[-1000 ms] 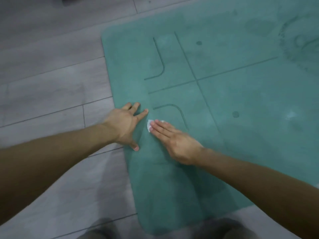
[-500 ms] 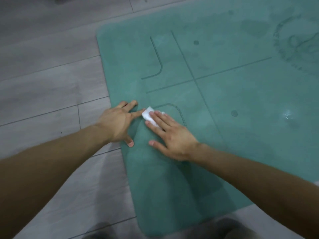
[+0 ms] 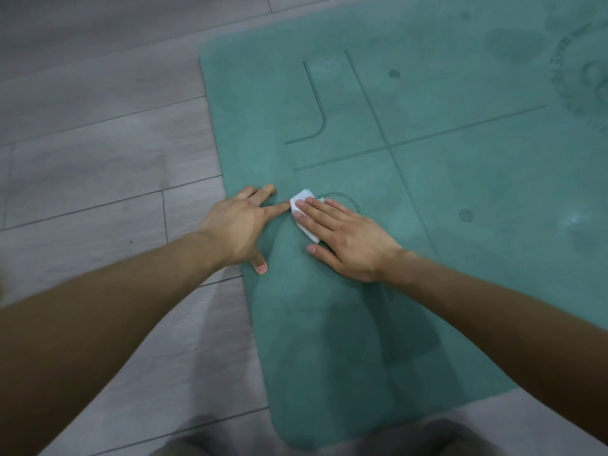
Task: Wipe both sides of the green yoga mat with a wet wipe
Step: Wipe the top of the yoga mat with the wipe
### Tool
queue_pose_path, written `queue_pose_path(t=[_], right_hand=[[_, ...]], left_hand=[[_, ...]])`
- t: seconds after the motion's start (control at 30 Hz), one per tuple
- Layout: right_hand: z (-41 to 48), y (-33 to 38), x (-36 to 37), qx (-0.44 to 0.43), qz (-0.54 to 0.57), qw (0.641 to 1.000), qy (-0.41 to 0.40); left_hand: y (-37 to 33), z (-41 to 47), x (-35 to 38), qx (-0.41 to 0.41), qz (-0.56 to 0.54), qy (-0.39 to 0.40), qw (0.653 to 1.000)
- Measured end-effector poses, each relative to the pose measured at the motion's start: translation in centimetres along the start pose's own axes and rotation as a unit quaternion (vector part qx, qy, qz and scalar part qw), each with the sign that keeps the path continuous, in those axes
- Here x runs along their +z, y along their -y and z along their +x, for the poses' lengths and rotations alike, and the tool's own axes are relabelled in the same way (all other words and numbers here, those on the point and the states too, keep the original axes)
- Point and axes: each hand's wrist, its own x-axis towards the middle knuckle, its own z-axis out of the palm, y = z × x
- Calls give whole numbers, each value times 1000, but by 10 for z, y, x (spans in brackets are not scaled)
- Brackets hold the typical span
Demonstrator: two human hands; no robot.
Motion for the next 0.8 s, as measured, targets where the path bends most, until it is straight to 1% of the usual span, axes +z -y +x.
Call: queue_pose_path(t=[0.03, 0.07, 0.1, 0.17, 0.2, 0.23, 0.27, 0.33, 0.37, 0.4, 0.43, 0.47, 0.5, 0.53, 0.6, 0.63, 0.67, 0.7, 0.73, 0.77, 0.8], right_hand=[[1, -9, -3, 25, 6, 1000, -9], [1, -24, -7, 71, 14, 997, -21], [1, -41, -13, 138, 19, 990, -28], [-2, -72, -26, 291, 34, 956, -31], [-3, -74, -28, 344, 39, 938, -33], [-3, -64, -28, 350, 41, 935, -38], [-2, -42, -22, 307, 39, 950, -39], [-7, 16, -6, 130, 62, 989, -12], [-14, 40, 1, 47, 63, 997, 16], [-19, 51, 4, -9, 48, 998, 33], [-20, 44, 0, -36, 35, 998, 31], [-17, 26, -3, -22, 25, 999, 14], [-12, 4, -8, 33, 16, 999, 0], [-7, -22, -15, 114, 6, 993, -13], [0, -69, -30, 280, -9, 960, -10], [2, -77, -32, 335, -1, 942, -8], [6, -69, -31, 356, 5, 934, -11], [10, -49, -25, 329, 7, 944, -11], [12, -21, -19, 253, 11, 967, -3], [9, 8, -12, 151, 18, 988, 9], [2, 34, -5, 52, 28, 998, 29]], left_hand=[[0, 0, 0, -1, -2, 1, 1000], [0, 0, 0, -3, -4, 2, 1000], [-1, 0, 1, -5, -6, 3, 1000], [-1, 0, 1, -7, -9, 4, 1000], [-1, 0, 0, -7, -12, 3, 1000], [-1, 1, -1, -8, -14, 2, 1000], [-1, 1, -2, -11, -14, 0, 1000], [0, 0, -2, -16, -7, -3, 1000], [-1, 0, -2, -22, -3, -4, 1000], [-1, 0, -2, -32, -3, -2, 999], [-1, 1, -2, -43, -7, 3, 999], [-1, 1, -2, -53, -15, 13, 998], [-1, 2, -2, -59, -25, 24, 998], [0, 3, -3, -62, -33, 33, 997], [1, 5, -5, -59, -40, 44, 997], [1, 6, -6, -59, -38, 44, 997], [1, 6, -7, -62, -35, 44, 997], [1, 5, -7, -64, -34, 43, 996], [1, 4, -7, -64, -35, 43, 996], [0, 4, -7, -64, -36, 42, 996], [-1, 4, -6, -65, -38, 42, 996]])
